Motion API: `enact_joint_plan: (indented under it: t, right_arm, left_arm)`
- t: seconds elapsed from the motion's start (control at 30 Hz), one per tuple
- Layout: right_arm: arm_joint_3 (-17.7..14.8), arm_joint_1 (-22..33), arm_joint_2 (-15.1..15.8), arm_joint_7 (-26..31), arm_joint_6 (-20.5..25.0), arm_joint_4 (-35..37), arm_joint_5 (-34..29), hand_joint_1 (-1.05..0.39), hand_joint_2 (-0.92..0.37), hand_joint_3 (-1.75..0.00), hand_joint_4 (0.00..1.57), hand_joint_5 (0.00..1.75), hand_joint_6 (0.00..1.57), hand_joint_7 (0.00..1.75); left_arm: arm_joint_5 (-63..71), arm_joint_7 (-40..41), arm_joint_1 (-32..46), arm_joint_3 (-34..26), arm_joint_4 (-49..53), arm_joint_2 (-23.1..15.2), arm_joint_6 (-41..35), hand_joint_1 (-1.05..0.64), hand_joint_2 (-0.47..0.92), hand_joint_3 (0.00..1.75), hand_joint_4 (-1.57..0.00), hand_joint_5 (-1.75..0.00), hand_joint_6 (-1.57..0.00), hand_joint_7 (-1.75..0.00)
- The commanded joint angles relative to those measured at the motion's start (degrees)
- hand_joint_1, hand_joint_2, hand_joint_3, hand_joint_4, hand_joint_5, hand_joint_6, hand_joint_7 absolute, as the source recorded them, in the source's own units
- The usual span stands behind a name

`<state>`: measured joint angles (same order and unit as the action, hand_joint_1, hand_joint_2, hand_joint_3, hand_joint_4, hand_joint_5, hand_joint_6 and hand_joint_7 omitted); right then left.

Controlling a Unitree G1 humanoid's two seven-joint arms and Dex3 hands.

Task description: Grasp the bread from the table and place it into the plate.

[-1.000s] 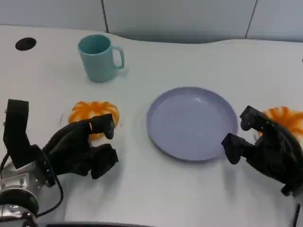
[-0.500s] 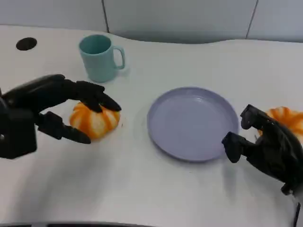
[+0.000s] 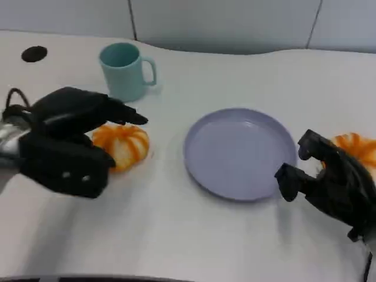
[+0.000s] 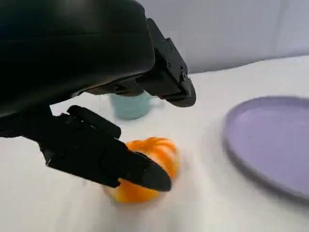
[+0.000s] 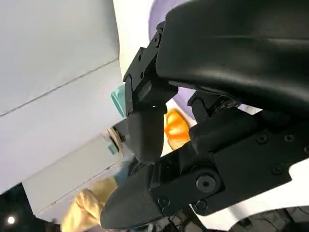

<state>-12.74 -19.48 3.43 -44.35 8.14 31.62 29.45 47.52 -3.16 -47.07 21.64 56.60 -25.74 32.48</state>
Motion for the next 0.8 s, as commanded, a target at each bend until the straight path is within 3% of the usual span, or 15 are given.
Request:
enact_joint_plan:
  t: [0.03,0.17,0.27,0.5,0.53,0.57,0.67,0.7,0.73,0.77,0.8]
  right_arm:
    - [-0.2,0.7,0.5,0.7,0.4,-1.7,0.1,-0.38,-0.88,0.00,0.85,1.75,0.61,1.75]
    - [-0.3,0.8,0.4,0.7,0.6,-2.0,0.3,-0.38,-0.89,0.00,0.85,1.75,0.61,1.75]
    - [-0.5,0.9,0.3,0.4,0.7,-2.4,0.7,-0.38,-0.89,0.00,0.84,1.75,0.60,1.75]
    - [-0.5,1.6,0.0,1.2,1.3,-4.5,0.9,-0.38,-0.89,0.00,0.83,1.75,0.60,1.75]
    - [-0.5,1.8,-0.2,1.5,1.5,-5.3,1.0,-0.38,-0.89,0.00,0.84,1.75,0.61,1.75]
    - [-0.5,2.0,-0.3,1.8,1.8,-5.9,1.2,-0.38,-0.89,0.00,0.85,1.75,0.61,1.75]
    - [-0.7,2.3,-0.5,2.3,2.4,-7.2,1.6,-0.38,-0.88,0.00,0.86,1.75,0.62,1.75]
    - [-0.7,2.4,-0.6,2.4,2.7,-7.5,1.8,-0.38,-0.88,0.00,0.86,1.75,0.62,1.75]
    - [-0.7,2.4,-0.6,2.5,2.9,-7.7,1.9,-0.38,-0.88,0.00,0.86,1.75,0.62,1.75]
    - [-0.9,2.3,-0.6,2.3,3.0,-7.7,2.4,-0.38,-0.88,0.00,0.86,1.75,0.62,1.75]
    - [-1.1,2.3,-0.6,2.1,3.1,-7.7,2.7,-0.38,-0.89,0.00,0.86,1.75,0.62,1.75]
  left_arm:
    - [13.0,16.0,-9.0,13.5,17.0,5.7,-12.0,-0.93,0.92,0.12,0.00,0.00,-0.15,0.00]
    - [13.8,16.4,-11.1,17.3,21.1,7.7,-15.2,-0.87,0.92,0.07,0.00,0.00,-0.16,0.00]
    - [14.7,12.0,-12.2,20.5,23.1,9.8,-19.8,-0.66,0.82,0.01,0.00,0.00,-0.11,-0.01]
    - [15.4,13.0,-12.1,24.5,23.7,10.8,-22.8,-0.59,0.78,0.00,0.00,0.00,-0.11,0.00]
    - [15.7,15.1,-11.7,25.0,23.8,11.1,-23.2,-0.49,0.83,0.01,-0.30,-0.14,-0.38,-0.05]
    - [15.3,17.0,-11.3,24.9,23.9,11.4,-23.5,-0.40,0.87,0.01,-0.56,-0.40,-0.66,-0.06]
    - [14.2,17.4,-11.0,24.7,24.2,12.2,-23.8,-0.34,0.82,0.00,-0.68,-1.32,-0.98,-0.03]
    - [14.1,17.3,-11.0,24.8,24.2,12.3,-23.9,-0.35,0.81,0.00,-0.69,-1.48,-1.03,-0.03]
    - [14.0,17.2,-11.1,24.8,24.3,12.4,-24.0,-0.36,0.79,0.00,-0.69,-1.58,-1.06,-0.03]
    - [12.7,16.5,-11.1,23.7,24.2,12.5,-23.5,-0.36,0.79,0.00,-0.69,-1.56,-1.08,-0.03]
    - [11.8,15.9,-11.2,22.9,24.2,12.7,-23.2,-0.36,0.80,0.00,-0.70,-1.41,-1.10,-0.03]
